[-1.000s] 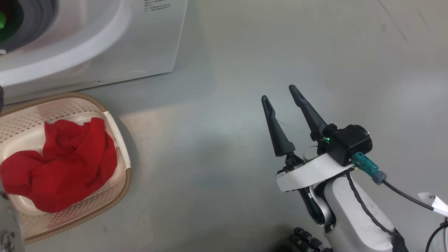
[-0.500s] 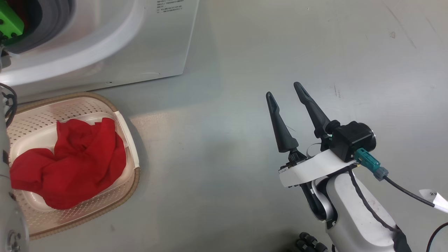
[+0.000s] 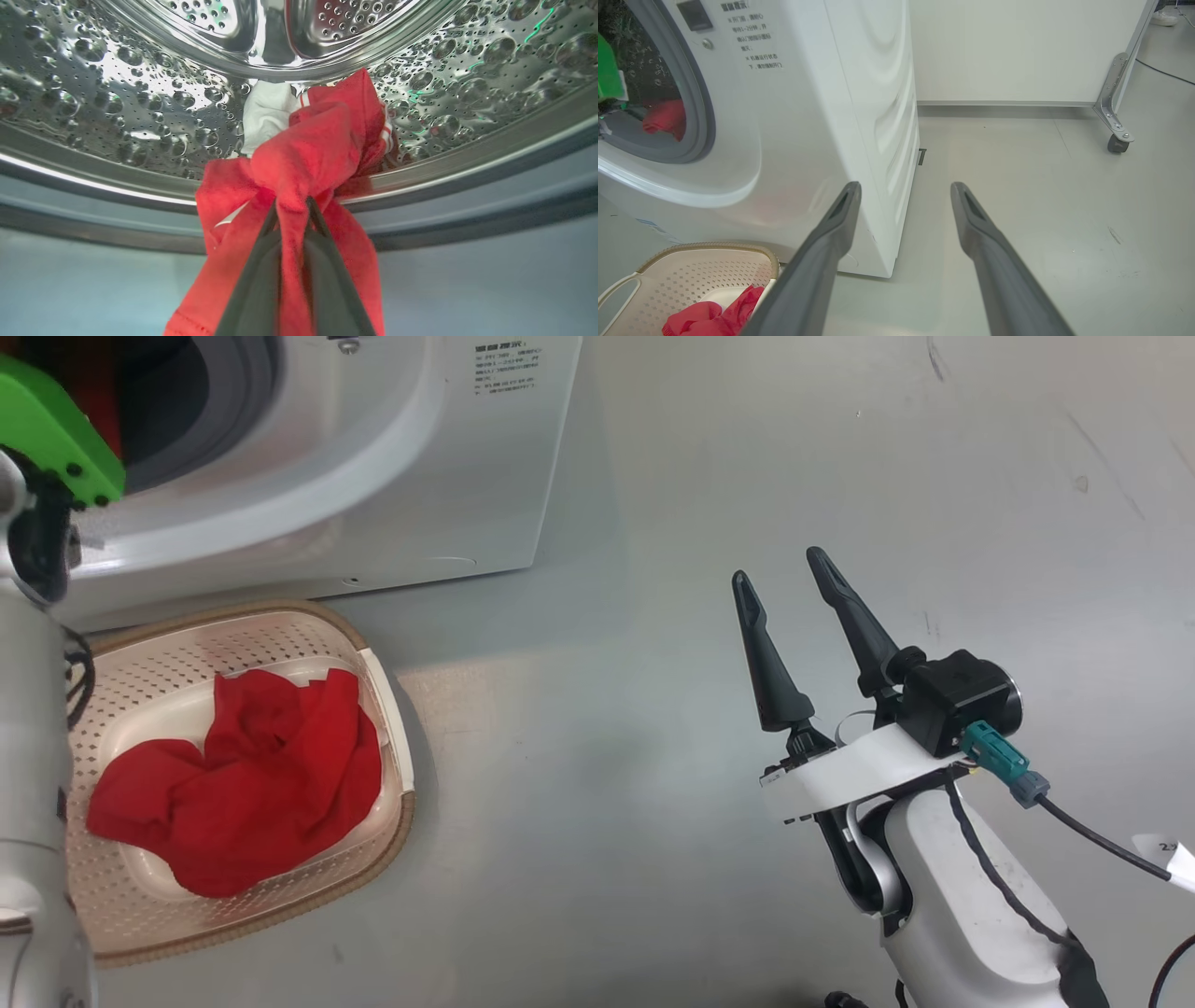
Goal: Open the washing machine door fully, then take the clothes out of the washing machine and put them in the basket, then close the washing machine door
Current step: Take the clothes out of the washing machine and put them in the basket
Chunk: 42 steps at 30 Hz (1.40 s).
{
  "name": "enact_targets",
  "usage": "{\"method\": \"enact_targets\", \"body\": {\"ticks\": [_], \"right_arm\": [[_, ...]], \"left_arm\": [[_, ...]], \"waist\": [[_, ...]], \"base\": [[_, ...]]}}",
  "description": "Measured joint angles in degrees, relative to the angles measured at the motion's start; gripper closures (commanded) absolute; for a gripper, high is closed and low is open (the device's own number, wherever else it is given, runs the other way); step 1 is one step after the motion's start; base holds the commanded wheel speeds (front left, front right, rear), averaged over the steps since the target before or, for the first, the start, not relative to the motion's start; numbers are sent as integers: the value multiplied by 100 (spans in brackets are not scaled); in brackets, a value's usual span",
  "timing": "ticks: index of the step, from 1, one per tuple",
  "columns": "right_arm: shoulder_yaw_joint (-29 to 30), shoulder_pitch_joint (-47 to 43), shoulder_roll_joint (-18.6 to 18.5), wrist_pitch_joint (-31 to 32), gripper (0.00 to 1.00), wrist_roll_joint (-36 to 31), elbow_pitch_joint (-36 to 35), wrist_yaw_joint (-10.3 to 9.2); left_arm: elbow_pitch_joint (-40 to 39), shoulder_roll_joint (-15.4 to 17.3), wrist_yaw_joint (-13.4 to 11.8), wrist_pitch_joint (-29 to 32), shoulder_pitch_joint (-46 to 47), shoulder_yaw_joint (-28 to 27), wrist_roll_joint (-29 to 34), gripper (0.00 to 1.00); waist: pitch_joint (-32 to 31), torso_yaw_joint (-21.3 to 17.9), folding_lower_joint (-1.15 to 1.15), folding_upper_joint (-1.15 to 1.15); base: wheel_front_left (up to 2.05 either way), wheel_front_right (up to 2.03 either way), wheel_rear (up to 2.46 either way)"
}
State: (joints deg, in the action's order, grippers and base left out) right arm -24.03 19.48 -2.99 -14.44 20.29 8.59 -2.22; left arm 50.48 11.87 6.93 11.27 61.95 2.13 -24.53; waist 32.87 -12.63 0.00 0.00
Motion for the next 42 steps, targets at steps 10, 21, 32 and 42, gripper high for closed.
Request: {"method": "enact_targets", "body": {"ticks": [10,21,32,42], "right_arm": [[197,-34,-44,0,0,-36,137,16],[375,-395,-96,0,0,-37,325,107],[564,-789,-179,0,0,-26,419,116],[654,-978,-202,0,0,-14,404,166]], "left_arm": [[-85,-183,1,-595,-681,626,68,100],[-266,-266,2,-1223,-1605,1158,-124,100],[-508,-290,2,-1830,-2404,1508,-233,100],[-714,-112,3,-2250,-2954,1557,-231,100]], "waist": [[-479,208,0,0],[-1155,471,0,0],[-1863,712,0,0],[-2295,957,-1,0]], "base": [[0,0,0],[0,0,0],[0,0,0],[0,0,0]]}}
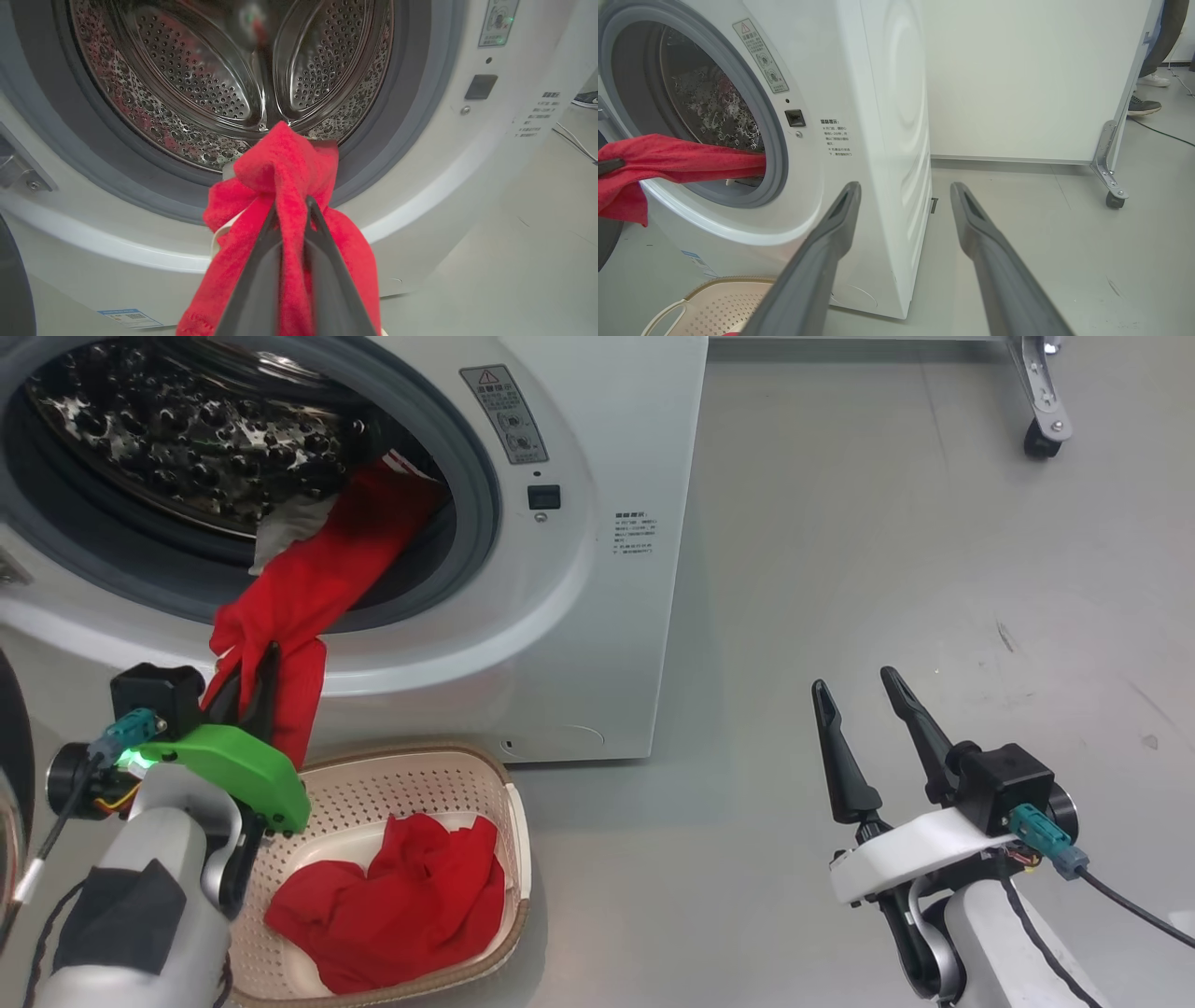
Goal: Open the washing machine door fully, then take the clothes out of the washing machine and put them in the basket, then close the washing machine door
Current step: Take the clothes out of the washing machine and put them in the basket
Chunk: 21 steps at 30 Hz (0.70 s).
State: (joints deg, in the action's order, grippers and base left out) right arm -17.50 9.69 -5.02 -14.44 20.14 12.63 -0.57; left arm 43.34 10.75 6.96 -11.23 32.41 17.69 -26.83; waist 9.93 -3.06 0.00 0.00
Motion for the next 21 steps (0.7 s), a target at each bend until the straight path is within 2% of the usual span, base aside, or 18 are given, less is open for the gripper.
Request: {"method": "enact_targets", "body": {"ticks": [13,21], "right_arm": [[56,-190,8,0,0,7,-18,56],[59,-202,22,0,0,7,-25,109]], "left_arm": [[-389,78,0,-196,-565,16,130,100],[-911,113,-8,-266,-673,-94,170,100]], "waist": [[-307,148,0,0],[-353,170,0,0]], "base": [[0,0,0],[0,0,0]]}}
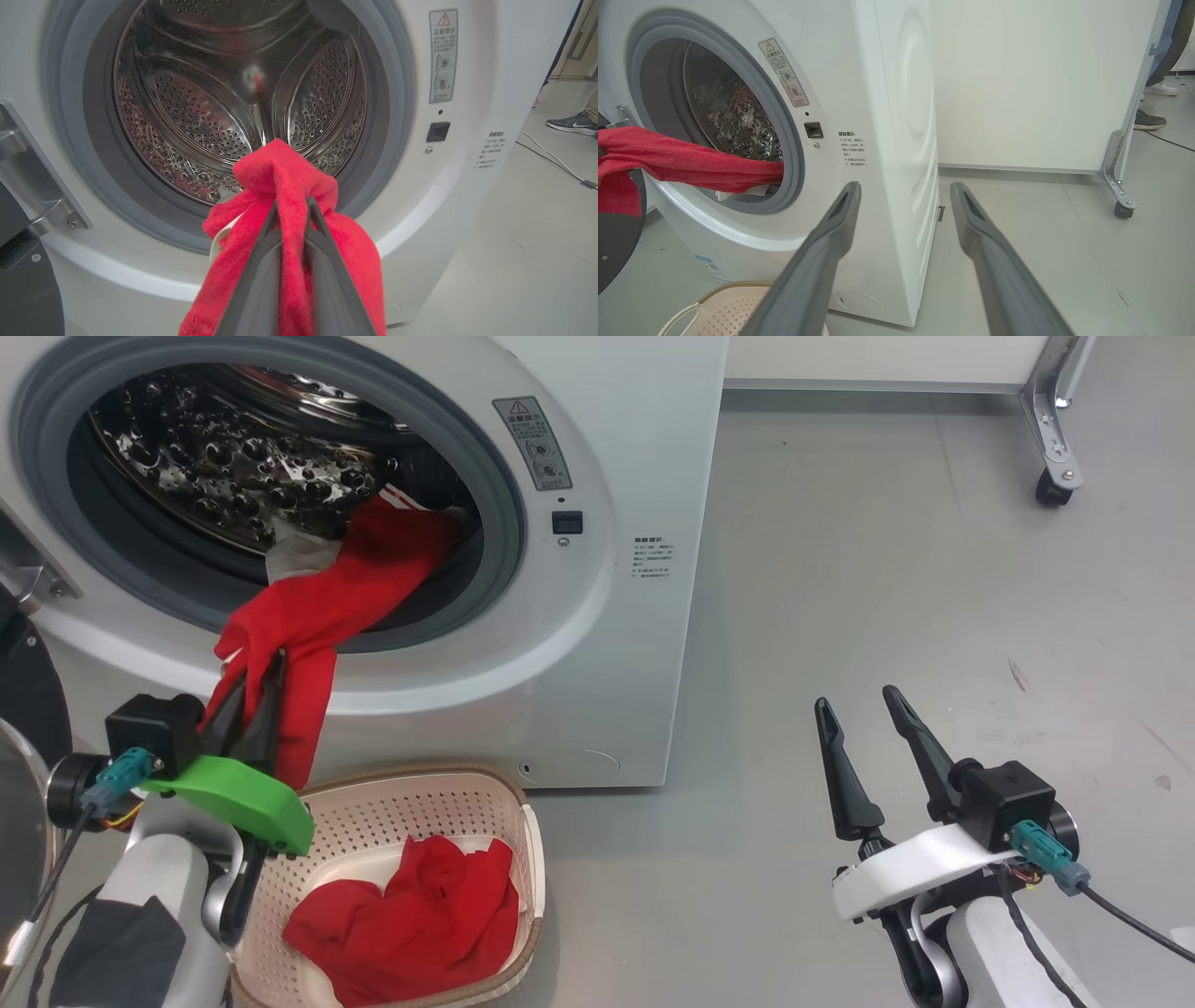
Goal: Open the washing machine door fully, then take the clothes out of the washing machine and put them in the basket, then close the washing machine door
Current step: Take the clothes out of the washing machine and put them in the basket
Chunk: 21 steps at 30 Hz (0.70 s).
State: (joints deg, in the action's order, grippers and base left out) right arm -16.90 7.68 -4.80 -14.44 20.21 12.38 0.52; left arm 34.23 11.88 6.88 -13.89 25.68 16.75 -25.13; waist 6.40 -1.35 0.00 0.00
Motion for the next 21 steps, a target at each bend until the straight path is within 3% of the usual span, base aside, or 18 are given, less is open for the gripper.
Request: {"method": "enact_targets", "body": {"ticks": [21], "right_arm": [[49,-55,29,0,0,-1,-24,42]], "left_arm": [[-1980,0,-204,-54,-163,-742,265,100]], "waist": [[-70,12,0,0]], "base": [[0,0,0]]}}
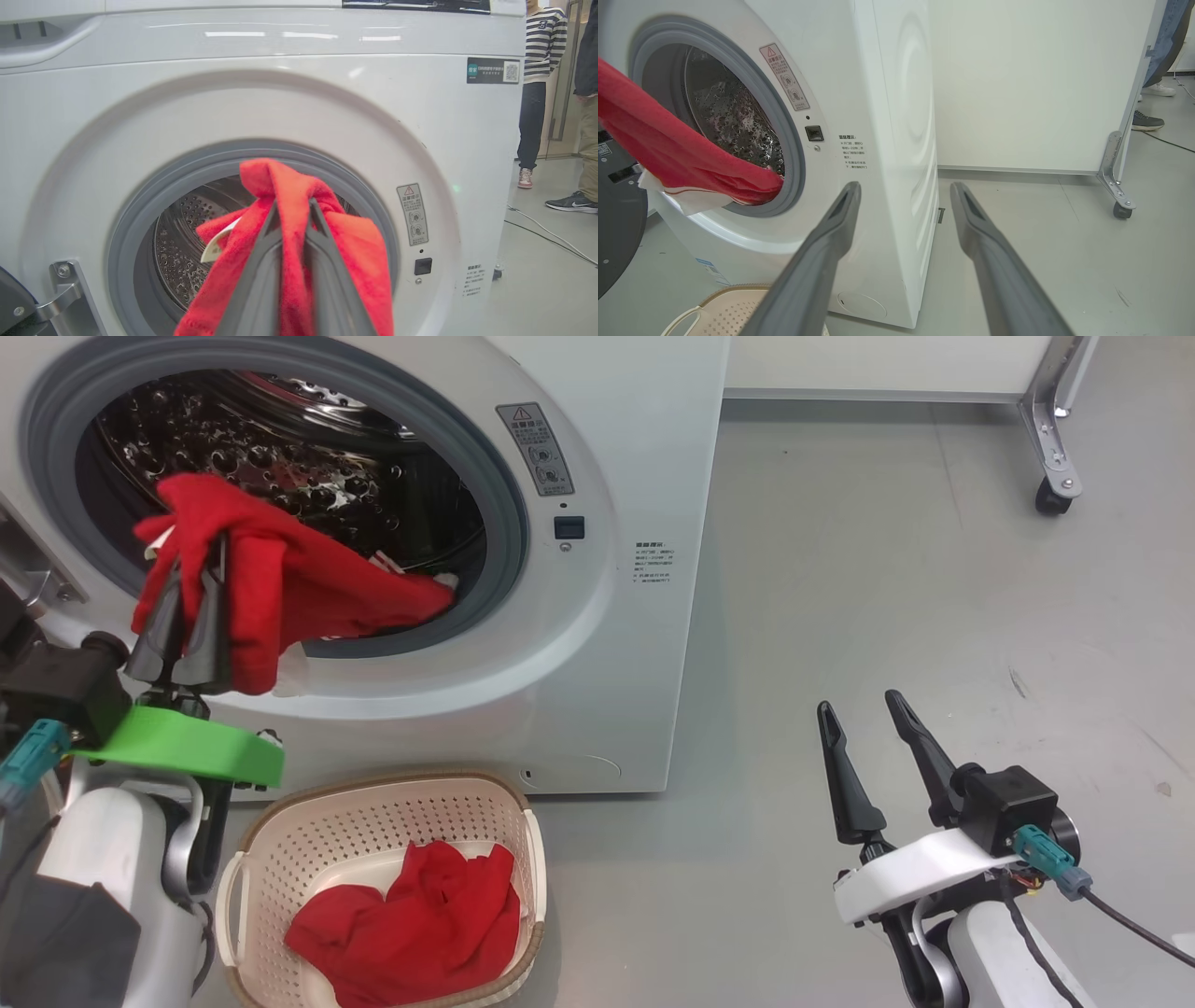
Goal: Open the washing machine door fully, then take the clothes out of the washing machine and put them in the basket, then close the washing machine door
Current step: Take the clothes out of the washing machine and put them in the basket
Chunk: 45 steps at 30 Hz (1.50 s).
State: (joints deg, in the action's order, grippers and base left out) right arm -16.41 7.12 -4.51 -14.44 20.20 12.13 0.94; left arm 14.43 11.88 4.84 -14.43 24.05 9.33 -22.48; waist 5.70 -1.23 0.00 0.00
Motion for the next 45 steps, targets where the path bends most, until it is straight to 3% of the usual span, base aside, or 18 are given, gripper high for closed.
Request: {"method": "enact_targets", "body": {"ticks": [9,14,22,45], "right_arm": [[-13,-38,15,0,0,-9,-13,19],[-29,-38,26,0,0,-11,-30,45],[-70,-32,45,0,0,-29,-71,45],[-241,360,75,0,0,-221,-198,43]], "left_arm": [[-791,-73,-109,-2,-236,-294,126,100],[-745,-130,-109,-3,-524,-207,213,100],[-174,-118,-103,108,-1017,103,248,100],[1037,109,5,589,-982,465,443,100]], "waist": [[32,-15,0,0],[91,-45,0,0],[311,-136,0,0],[1355,-566,0,0]], "base": [[0,0,0],[0,0,0],[0,0,0],[0,0,0]]}}
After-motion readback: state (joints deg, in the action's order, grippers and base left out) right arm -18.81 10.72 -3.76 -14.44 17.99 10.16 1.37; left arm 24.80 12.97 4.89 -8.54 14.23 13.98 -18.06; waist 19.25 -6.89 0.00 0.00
